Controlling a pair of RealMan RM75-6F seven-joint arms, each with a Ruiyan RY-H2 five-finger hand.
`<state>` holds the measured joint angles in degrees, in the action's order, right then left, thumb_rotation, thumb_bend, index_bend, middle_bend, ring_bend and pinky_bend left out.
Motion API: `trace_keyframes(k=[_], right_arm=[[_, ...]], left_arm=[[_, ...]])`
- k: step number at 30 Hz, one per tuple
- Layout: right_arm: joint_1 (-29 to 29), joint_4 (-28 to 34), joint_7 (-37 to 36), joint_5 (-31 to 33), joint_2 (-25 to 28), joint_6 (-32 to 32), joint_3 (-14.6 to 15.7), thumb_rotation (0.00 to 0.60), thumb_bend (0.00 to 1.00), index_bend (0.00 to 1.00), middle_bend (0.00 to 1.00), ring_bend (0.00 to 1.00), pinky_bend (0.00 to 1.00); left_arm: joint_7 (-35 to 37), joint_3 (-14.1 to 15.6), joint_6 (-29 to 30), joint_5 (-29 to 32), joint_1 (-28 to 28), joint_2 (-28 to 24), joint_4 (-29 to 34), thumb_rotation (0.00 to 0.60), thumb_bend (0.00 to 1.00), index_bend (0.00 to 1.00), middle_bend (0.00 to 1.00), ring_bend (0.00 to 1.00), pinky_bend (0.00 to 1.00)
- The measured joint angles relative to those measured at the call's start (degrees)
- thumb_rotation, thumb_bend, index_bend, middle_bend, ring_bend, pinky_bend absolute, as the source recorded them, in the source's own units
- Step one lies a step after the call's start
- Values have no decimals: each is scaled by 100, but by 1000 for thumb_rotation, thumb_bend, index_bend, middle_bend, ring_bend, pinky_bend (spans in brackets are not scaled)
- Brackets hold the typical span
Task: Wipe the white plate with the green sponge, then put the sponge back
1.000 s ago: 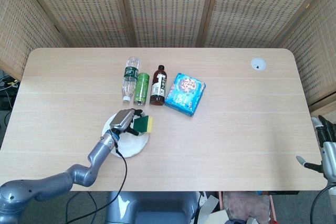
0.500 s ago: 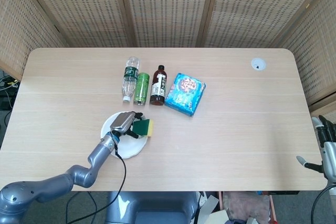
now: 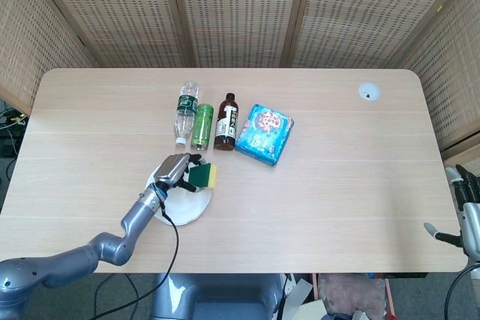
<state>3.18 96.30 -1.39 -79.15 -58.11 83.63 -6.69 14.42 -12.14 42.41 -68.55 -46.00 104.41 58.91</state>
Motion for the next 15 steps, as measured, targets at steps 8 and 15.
trace_keyframes(k=[8,15], right_arm=[[10,-4,1,12,-1,-22,-1,600,0,22,0,0,0],[0,-8,-61,12,20,-7,-9,600,0,22,0,0,0]], left_arm=[[-70,90,-165,28,-8,211,-320,600,258,597,436,327,456],[4,4,-90,-9,-9,164,-240,600,258,597,436,327,456]])
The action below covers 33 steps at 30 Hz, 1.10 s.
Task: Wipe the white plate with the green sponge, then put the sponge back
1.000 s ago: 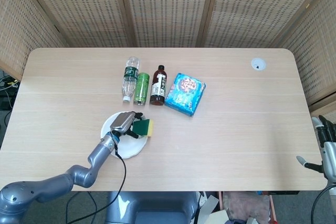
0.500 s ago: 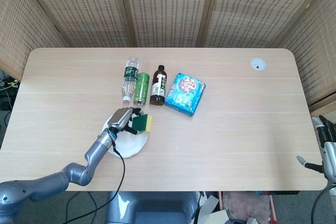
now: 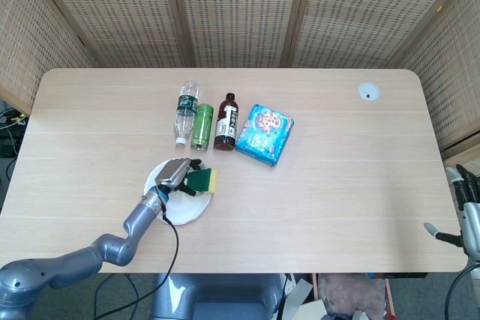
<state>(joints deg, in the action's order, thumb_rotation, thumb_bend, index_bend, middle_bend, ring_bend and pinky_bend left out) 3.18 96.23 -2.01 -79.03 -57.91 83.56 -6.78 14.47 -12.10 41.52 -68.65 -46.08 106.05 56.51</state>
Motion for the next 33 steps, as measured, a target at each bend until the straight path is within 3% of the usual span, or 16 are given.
trace_keyframes(k=[10,15,24,33], right_arm=[[-14,27,0,-47,8,32,16,600,0,22,0,0,0],[-23,51,35,-70,6,52,29,600,0,22,0,0,0],[-6,75,155,-80,-28,34,45,600,0,22,0,0,0],[28,76,330,0,-98,-13,33,600,0,22,0,0,0]], left_arm=[[290,-370,445,-181,141,-1246,1206,600,258,597,436,327,455],[-12,-333,269,-20,217,-1825,1218,600,258,596,435,327,454],[-733,134,-191,285,381,-1989,-23,600,258,595,415,327,431],[-839,535,-561,86,428,-1434,-1299,600,259,591,399,327,413]])
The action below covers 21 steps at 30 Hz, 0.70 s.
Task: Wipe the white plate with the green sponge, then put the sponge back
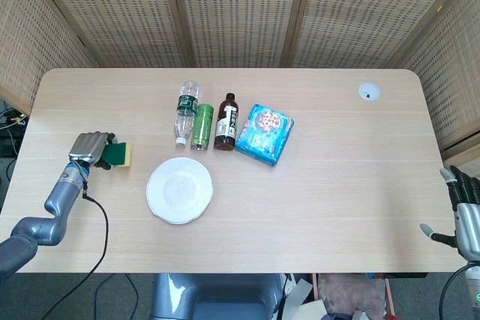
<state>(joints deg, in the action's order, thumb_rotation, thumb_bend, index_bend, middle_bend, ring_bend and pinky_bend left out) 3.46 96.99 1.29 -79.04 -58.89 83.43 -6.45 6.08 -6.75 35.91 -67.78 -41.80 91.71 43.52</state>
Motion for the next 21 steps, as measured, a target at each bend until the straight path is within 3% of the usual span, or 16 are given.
trace_keyframes(k=[3,6,10,12,14,21], right_arm=[[3,-4,-1,8,-2,-5,-2,600,0,22,0,0,0],[2,-8,-13,9,3,-5,-3,600,0,22,0,0,0],[-7,-5,-42,-9,14,13,0,600,0,22,0,0,0],[-10,-3,-53,-15,20,18,0,600,0,22,0,0,0],[-14,5,-71,-28,29,29,1,600,0,22,0,0,0],[-37,35,-132,-103,64,74,22,600,0,22,0,0,0]], left_arm=[[-58,100,-42,-155,-12,172,-236,600,260,582,394,327,412],[-122,142,-65,-219,-19,279,-372,600,249,484,324,301,378],[-290,154,-105,-222,-19,340,-456,600,42,124,44,56,202],[-357,138,-135,-186,-16,342,-450,600,0,13,0,1,95],[-388,102,-163,-131,-13,304,-375,600,0,0,0,0,13],[-454,-114,92,58,94,-246,573,600,0,0,0,0,0]])
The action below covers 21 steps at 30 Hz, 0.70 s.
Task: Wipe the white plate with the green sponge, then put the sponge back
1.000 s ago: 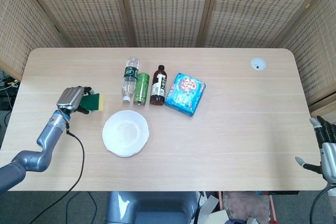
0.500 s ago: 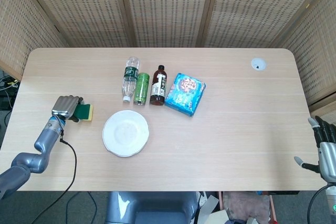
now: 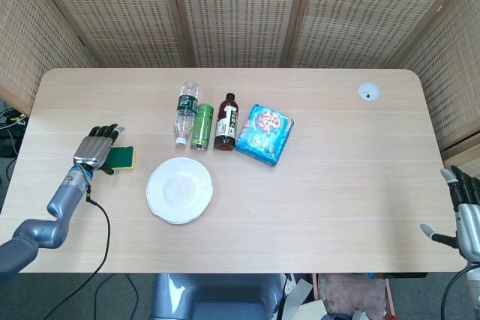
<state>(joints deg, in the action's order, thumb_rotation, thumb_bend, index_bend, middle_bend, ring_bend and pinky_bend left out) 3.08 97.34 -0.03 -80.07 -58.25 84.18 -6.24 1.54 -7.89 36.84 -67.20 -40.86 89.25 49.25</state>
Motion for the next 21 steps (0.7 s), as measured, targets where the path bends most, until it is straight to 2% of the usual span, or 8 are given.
trace_keyframes(k=[6,12,16,21], right_arm=[[-20,-7,-56,-31,19,35,6,600,0,22,0,0,0],[-26,-26,-96,-67,22,60,7,600,0,22,0,0,0],[-51,-20,-139,-111,42,102,22,600,0,23,0,0,0],[-65,-23,-172,-121,56,125,22,600,0,23,0,0,0]], left_arm=[[-210,-244,1019,282,427,-803,1440,600,0,0,0,0,0],[-695,-365,2603,590,1206,-1537,3128,600,0,0,0,0,0],[-861,-320,3794,627,1906,-1799,3875,600,0,0,0,0,0],[-795,-63,4646,353,2716,-2070,4517,600,0,0,0,0,0]])
